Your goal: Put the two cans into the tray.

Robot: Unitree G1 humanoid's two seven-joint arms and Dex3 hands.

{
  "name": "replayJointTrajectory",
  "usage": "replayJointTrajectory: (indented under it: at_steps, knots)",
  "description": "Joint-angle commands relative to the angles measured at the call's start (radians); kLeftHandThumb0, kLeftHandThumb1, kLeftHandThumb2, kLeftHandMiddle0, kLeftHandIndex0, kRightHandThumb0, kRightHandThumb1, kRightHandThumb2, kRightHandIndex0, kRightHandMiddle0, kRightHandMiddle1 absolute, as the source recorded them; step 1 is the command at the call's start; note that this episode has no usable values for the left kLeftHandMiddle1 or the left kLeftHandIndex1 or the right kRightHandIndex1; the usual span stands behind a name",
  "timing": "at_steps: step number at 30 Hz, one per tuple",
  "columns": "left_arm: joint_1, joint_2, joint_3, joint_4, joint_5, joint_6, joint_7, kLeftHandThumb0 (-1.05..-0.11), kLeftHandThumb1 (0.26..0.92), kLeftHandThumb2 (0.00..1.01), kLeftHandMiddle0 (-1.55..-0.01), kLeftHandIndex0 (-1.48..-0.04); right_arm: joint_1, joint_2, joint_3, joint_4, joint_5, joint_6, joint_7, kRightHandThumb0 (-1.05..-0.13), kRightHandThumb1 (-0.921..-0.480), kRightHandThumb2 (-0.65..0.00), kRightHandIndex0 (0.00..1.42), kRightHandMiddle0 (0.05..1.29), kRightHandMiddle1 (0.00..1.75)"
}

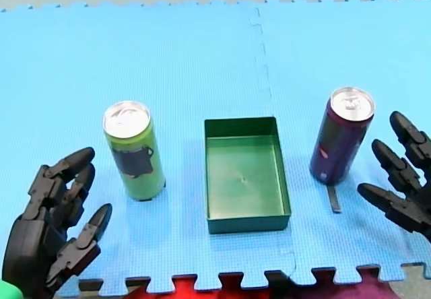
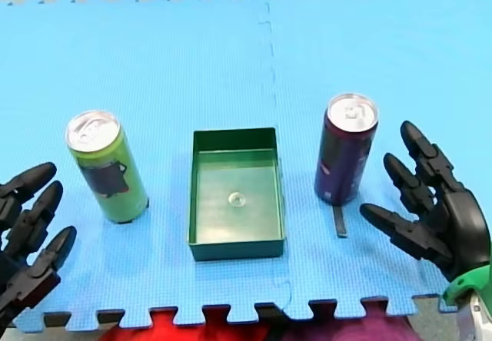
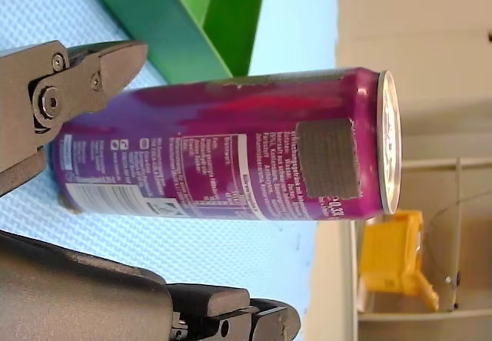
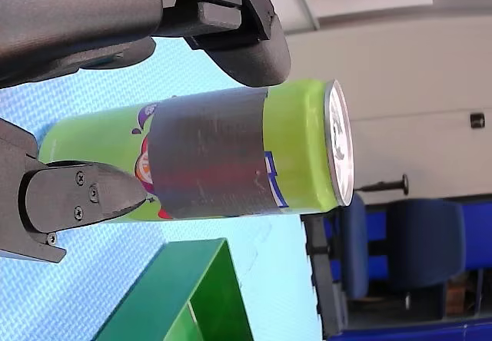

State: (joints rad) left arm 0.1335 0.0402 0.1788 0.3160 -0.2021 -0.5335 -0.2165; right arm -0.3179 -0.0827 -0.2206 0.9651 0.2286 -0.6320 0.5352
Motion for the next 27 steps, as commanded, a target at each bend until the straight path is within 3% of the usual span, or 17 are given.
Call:
replayJointTrajectory:
  at_steps: [1, 8, 18, 27]
  knots:
    - [-0.004, -0.006, 0.007, 0.004, 0.015, -0.003, 0.027, -1.048, 0.921, 0.44, -0.23, -0.09, 0.003, -0.007, 0.002, -0.009, -0.003, 0.005, -0.009, -1.048, -0.733, 0.0, 0.2, 0.18, 0.01]
    - [-0.007, -0.012, 0.0, 0.009, 0.037, -0.011, 0.055, -1.048, 0.921, 0.46, -0.24, -0.08, 0.007, -0.01, 0.008, -0.014, -0.009, 0.005, -0.023, -1.048, -0.728, 0.0, 0.2, 0.18, 0.01]
    - [-0.023, 0.0, 0.006, 0.025, -0.004, -0.011, 0.008, -1.048, 0.921, 0.46, -0.25, -0.07, 0.013, -0.012, 0.016, -0.028, -0.018, 0.011, -0.032, -1.048, -0.73, -0.002, 0.2, 0.18, 0.0]
    - [-0.028, -0.006, 0.005, 0.026, -0.013, -0.003, 0.003, -1.048, 0.921, 0.46, -0.25, -0.06, 0.016, -0.014, 0.026, -0.029, -0.028, 0.012, -0.047, -1.048, -0.738, -0.004, 0.2, 0.18, 0.0]
